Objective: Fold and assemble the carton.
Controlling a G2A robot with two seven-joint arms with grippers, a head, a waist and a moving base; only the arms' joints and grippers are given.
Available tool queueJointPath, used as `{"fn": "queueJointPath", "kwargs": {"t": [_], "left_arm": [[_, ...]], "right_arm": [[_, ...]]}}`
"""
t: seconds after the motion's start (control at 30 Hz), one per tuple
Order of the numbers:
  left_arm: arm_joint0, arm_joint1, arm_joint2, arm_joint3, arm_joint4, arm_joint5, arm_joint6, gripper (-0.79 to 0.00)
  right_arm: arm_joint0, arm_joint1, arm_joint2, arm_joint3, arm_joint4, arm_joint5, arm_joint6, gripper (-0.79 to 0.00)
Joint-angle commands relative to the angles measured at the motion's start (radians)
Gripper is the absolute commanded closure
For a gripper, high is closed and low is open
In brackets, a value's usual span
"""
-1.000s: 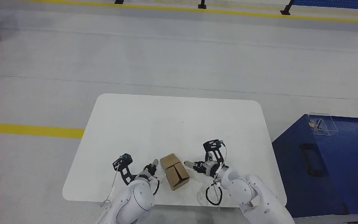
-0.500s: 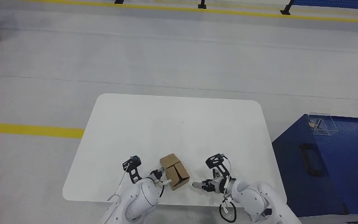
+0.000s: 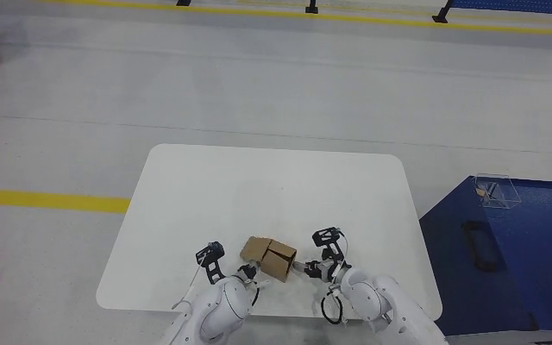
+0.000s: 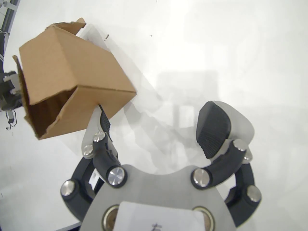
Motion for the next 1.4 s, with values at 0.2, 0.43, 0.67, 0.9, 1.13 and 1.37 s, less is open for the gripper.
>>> {"fn": "queueJointPath", "kwargs": {"t": [0.2,0.43,0.67,0.9,1.13,1.37], "left_arm": [[0.008,-0.009,0.012,-0.010,-0.025,0.000,0.014,-0.785],[0.056,0.009,-0.021,-0.033,0.082,0.000,-0.076,-0.785],[0.166,0.056,-0.119,-0.341,0.177,-0.049,-0.248,-0.785],[0.248,0.025,-0.263,-0.468,-0.281,-0.162,-0.100,-0.785],[0.244,-0.004,-0.310,-0.424,-0.474,-0.222,0.117,-0.785],[0.254,-0.013,-0.309,-0.395,-0.552,-0.250,0.172,-0.785]], "right_arm": [[0.046,-0.017,0.006,0.051,0.037,0.059,-0.091,-0.785],[0.046,-0.019,0.032,0.055,0.062,0.066,-0.095,-0.785],[0.036,-0.023,0.078,0.026,0.129,0.097,-0.135,-0.785],[0.012,-0.031,0.098,0.005,0.213,0.081,-0.193,-0.785],[0.009,-0.034,0.099,0.004,0.237,0.077,-0.196,-0.785],[0.003,-0.038,0.112,-0.007,0.325,0.061,-0.179,-0.785]]}}
